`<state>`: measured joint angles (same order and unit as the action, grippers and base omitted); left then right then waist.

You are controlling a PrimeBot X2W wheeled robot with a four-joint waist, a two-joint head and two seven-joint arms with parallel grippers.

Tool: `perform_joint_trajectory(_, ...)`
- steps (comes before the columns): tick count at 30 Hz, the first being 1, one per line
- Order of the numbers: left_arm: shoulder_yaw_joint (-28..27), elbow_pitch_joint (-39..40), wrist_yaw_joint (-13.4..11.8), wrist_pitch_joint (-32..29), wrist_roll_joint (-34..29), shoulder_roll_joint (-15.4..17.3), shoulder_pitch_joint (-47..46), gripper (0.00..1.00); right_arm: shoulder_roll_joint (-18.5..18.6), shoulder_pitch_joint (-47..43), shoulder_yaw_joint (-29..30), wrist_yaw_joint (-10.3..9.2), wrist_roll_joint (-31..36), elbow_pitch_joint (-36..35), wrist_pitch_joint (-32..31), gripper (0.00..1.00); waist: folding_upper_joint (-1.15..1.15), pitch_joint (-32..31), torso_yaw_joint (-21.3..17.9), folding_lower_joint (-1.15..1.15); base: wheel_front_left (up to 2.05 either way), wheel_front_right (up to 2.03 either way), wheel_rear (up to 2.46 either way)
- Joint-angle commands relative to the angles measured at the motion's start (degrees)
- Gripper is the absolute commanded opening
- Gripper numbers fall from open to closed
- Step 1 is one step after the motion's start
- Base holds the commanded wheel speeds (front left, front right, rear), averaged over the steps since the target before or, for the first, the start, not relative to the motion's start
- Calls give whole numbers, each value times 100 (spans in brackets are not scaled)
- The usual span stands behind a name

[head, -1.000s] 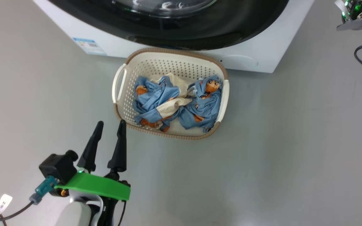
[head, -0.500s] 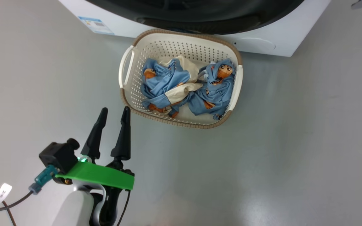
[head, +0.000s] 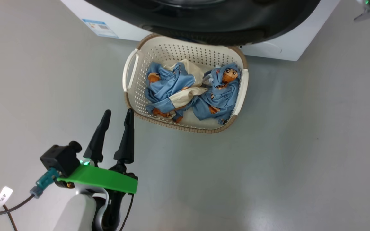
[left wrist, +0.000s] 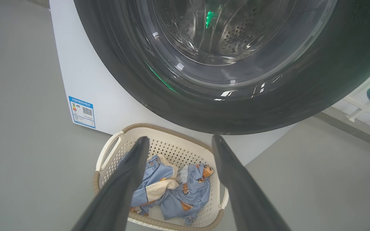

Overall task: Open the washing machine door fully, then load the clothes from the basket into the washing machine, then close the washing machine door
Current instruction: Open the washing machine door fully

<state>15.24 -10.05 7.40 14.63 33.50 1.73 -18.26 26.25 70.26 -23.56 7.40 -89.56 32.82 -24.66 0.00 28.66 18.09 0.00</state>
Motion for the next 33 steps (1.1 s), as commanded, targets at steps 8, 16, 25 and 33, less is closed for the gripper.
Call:
perform_joint_trajectory(8, -175, 42, 9, 37, -94, 115, -50, 100, -200, -515, -281, 9, 44, -504, -139, 0, 0, -154, -72, 0, 0, 0, 0)
perform_joint_trajectory(16, -233, 4, 9, 37, -179, 115, 54, 100, -201, -942, -401, 9, -15, -848, -179, 0, 0, -397, -92, 0, 0, 0, 0)
perform_joint_trajectory(25, -374, -11, 9, 37, -303, 158, 341, 100, -279, -1554, -589, 9, -82, -1267, -263, 0, 0, -790, -156, 0, 0, 0, 0)
perform_joint_trajectory(33, -455, -24, 9, 37, -362, 206, 568, 100, -407, -2091, -787, 9, -166, -1685, -462, 0, 0, -1111, -215, 0, 0, 0, 0)
